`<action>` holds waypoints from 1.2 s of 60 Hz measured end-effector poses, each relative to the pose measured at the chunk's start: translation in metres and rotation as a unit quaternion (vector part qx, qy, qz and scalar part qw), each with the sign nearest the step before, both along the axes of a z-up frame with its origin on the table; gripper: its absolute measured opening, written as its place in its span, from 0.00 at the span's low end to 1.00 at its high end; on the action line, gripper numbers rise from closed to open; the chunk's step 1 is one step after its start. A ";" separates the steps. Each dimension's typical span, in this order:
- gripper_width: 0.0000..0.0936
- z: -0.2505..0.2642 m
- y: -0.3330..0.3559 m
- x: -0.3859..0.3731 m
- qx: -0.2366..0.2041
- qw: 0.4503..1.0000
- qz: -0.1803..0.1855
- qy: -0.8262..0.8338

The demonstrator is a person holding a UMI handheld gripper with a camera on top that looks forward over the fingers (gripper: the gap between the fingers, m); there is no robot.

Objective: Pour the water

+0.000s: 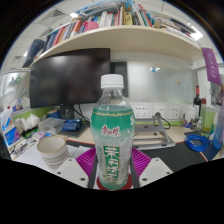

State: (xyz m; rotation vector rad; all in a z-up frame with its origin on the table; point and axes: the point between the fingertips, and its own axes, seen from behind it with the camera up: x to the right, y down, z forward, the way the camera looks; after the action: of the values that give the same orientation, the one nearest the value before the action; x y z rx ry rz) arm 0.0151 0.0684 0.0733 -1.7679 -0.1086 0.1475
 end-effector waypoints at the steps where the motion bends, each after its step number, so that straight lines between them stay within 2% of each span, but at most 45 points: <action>1: 0.57 -0.001 0.000 0.001 -0.003 1.000 0.000 -0.001; 7: 0.84 -0.009 -0.009 0.007 -0.025 1.000 -0.011 -0.012; 11: 0.92 -0.011 -0.024 0.012 -0.039 0.999 -0.023 -0.021; 21: 0.91 -0.002 -0.106 0.015 -0.083 0.994 -0.062 -0.042; 33: 0.92 0.065 -0.192 -0.031 -0.110 0.991 -0.079 0.004; 50: 0.92 0.163 -0.246 -0.056 -0.066 0.992 -0.108 0.021; 72: 0.92 0.174 -0.269 -0.057 -0.064 0.990 -0.127 0.002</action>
State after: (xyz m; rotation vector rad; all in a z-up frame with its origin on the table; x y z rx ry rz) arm -0.0421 -0.2009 0.2469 -1.8931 0.1314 -0.0272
